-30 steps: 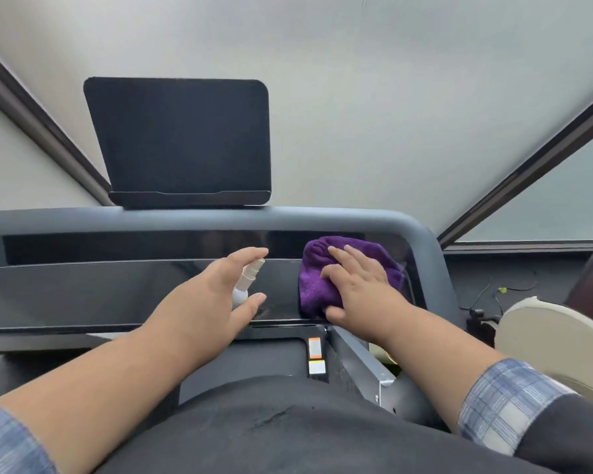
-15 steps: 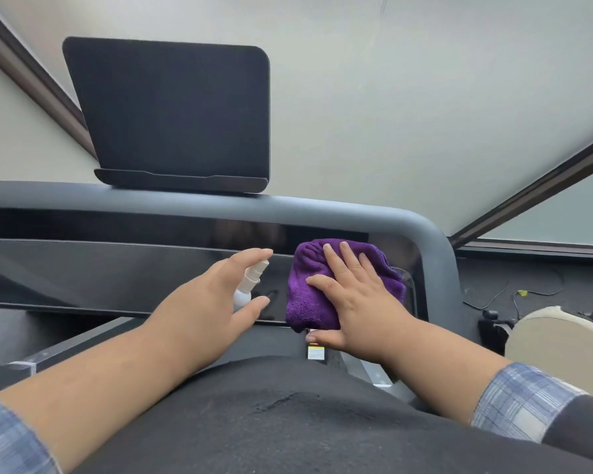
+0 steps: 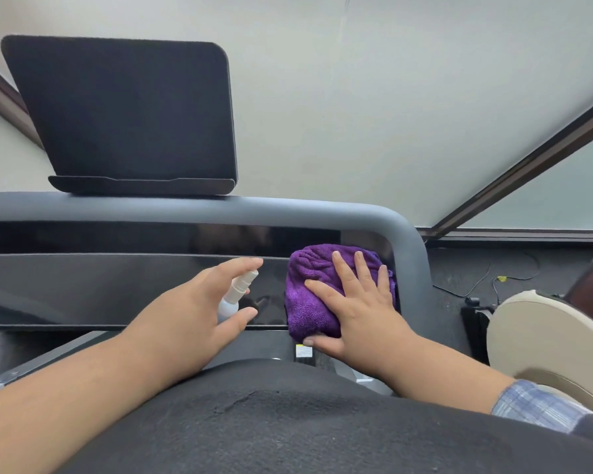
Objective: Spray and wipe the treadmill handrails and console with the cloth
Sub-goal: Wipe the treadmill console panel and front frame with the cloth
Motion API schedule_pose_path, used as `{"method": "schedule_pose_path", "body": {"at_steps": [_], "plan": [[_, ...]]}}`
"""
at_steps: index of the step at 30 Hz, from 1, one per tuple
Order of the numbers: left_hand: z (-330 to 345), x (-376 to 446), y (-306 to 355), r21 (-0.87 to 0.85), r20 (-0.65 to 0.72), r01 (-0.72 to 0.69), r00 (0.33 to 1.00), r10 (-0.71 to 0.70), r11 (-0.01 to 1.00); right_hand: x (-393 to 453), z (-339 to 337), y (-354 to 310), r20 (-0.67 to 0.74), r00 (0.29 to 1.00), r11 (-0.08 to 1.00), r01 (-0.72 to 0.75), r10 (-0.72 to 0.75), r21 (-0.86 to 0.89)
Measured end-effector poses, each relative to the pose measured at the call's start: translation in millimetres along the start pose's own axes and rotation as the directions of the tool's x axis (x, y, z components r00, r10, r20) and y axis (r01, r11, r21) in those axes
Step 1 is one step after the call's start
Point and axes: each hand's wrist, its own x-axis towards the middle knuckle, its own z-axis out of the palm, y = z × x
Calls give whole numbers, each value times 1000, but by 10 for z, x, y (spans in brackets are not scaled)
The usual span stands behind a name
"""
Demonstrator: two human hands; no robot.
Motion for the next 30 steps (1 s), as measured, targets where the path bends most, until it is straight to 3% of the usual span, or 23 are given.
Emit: {"method": "schedule_pose_path", "body": {"at_steps": [9,16,22,26,30], "plan": [[190,176,144,26,57,-89,995,87,996,124,38,-138,16,998,998,61,-61,23],[147,236,203,52,38,-130,991,128,990,-26,53,6,35,999,1000,0,0,4],[165,203,163,100,50,-116,992,112,988,214,63,-232,65,988,989,142,-143,32],[88,253,155,57,-7,-109,994,110,992,125,2,18,50,990,990,131,-128,-50],[-26,255,-12,-23,-128,9,992,-12,1000,61,-2,114,30,997,994,73,-71,-82]]}}
